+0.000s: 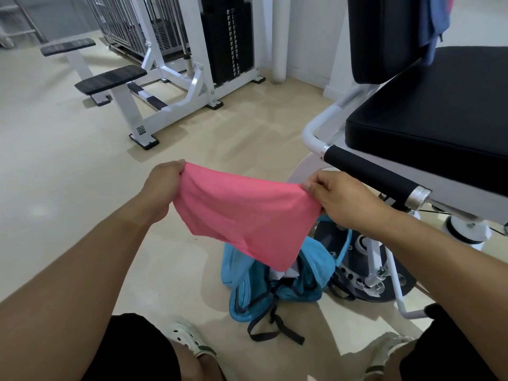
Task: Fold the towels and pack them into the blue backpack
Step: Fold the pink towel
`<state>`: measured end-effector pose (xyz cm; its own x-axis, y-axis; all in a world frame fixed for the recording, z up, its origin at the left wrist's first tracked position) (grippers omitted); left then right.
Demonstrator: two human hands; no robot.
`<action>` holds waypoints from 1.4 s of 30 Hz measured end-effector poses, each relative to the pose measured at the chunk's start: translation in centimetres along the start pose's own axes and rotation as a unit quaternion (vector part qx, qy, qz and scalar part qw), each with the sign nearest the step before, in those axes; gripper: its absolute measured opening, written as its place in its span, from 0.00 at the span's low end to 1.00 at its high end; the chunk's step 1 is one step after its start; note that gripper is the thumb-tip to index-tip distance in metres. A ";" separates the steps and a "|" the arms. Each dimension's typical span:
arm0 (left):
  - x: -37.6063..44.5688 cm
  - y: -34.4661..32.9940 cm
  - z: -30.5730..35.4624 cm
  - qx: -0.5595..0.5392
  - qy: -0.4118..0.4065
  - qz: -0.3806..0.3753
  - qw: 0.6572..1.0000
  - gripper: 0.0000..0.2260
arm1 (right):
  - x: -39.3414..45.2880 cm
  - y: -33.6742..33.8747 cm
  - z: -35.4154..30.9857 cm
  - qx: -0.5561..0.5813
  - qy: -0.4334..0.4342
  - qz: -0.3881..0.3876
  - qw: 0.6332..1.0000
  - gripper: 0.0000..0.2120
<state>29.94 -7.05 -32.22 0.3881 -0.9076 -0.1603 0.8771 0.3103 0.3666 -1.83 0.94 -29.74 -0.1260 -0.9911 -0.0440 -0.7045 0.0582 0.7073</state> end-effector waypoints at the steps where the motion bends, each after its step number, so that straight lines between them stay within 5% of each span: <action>1: -0.1 0.1 -0.1 0.022 -0.002 -0.014 1.000 0.11 | 0.0 -0.1 0.0 0.020 -0.008 0.003 1.000 0.15; 7: -3.6 -0.9 3.4 0.000 -0.106 -0.047 0.993 0.10 | -1.9 0.9 -2.6 0.308 -0.048 -0.031 0.950 0.04; 14: -9.8 -5.2 5.7 0.023 -0.206 -0.205 0.957 0.08 | -4.7 -0.5 -5.1 0.254 0.096 -0.194 0.943 0.12; 19: -11.1 -6.1 5.6 0.004 -0.185 -0.273 0.944 0.08 | -3.4 0.7 -3.7 0.094 0.152 0.016 0.984 0.04; 22: -11.4 -6.6 5.5 0.007 -0.180 -0.283 0.942 0.10 | -3.0 1.5 -3.6 0.044 0.170 0.072 0.982 0.03; 33: -12.2 -7.4 5.3 -0.058 -0.140 -0.291 0.945 0.07 | -3.1 1.7 -4.0 0.134 0.170 0.063 0.974 0.03; 42: -12.2 -7.5 5.1 -0.125 -0.056 -0.381 0.915 0.13 | -2.7 2.3 -3.5 0.099 0.155 0.092 0.979 0.07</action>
<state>17.15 0.27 -28.32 -0.3810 -0.9066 -0.1816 0.9238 -0.3813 -0.0342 -0.63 3.32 -25.50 -0.0663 -0.9487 0.3092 -0.8156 0.2301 0.5309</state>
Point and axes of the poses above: each hand's wrist, its own x-axis towards the middle knuckle, its own y-axis out of the back of the hand, z = x × y, the point moved 4 cm from there along x, towards the middle knuckle, and after that the axes turned 9 degrees about z, right-handed, at the moved point
